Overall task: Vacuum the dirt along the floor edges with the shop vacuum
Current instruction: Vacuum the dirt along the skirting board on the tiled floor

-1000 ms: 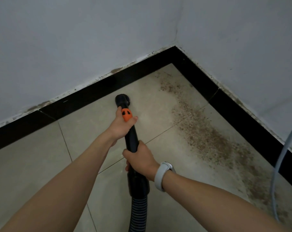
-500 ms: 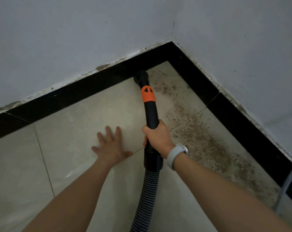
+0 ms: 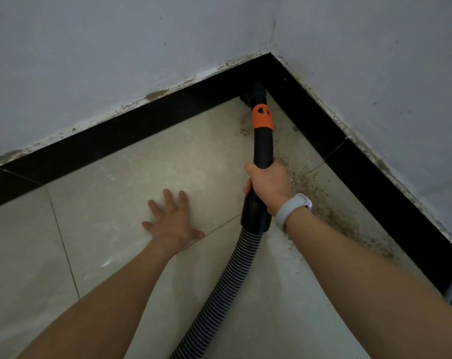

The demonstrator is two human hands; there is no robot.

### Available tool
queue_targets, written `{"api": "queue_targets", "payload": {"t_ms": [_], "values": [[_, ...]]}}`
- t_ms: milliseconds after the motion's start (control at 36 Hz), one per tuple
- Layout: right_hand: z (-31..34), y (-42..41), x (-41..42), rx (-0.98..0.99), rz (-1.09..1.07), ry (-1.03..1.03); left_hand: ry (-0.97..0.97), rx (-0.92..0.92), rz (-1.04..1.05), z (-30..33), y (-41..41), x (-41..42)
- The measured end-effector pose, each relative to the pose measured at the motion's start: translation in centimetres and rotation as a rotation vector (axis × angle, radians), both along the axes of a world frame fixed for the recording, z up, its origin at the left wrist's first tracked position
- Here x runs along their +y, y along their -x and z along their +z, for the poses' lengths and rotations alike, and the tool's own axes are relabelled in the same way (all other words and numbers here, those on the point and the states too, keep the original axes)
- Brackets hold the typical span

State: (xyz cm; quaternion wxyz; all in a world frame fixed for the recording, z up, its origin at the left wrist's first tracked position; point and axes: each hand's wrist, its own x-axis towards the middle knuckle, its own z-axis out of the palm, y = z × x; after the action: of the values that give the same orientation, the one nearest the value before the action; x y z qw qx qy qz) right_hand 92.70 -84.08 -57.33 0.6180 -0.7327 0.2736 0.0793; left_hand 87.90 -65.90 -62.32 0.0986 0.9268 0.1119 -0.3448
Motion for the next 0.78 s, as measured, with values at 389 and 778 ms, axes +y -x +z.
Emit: {"api": "queue_targets", "payload": {"t_ms": [389, 778], "values": [[1.5, 0.7, -0.8, 0.059, -0.075, -0.096, -0.008, 0.001, -0.009, 0.1, -0.1, -0.1], [2.1, 2.1, 1.2, 0.117, 0.068, -0.278, -0.012, -0.019, -0.016, 0.0, 0.1, 0.0]]}}
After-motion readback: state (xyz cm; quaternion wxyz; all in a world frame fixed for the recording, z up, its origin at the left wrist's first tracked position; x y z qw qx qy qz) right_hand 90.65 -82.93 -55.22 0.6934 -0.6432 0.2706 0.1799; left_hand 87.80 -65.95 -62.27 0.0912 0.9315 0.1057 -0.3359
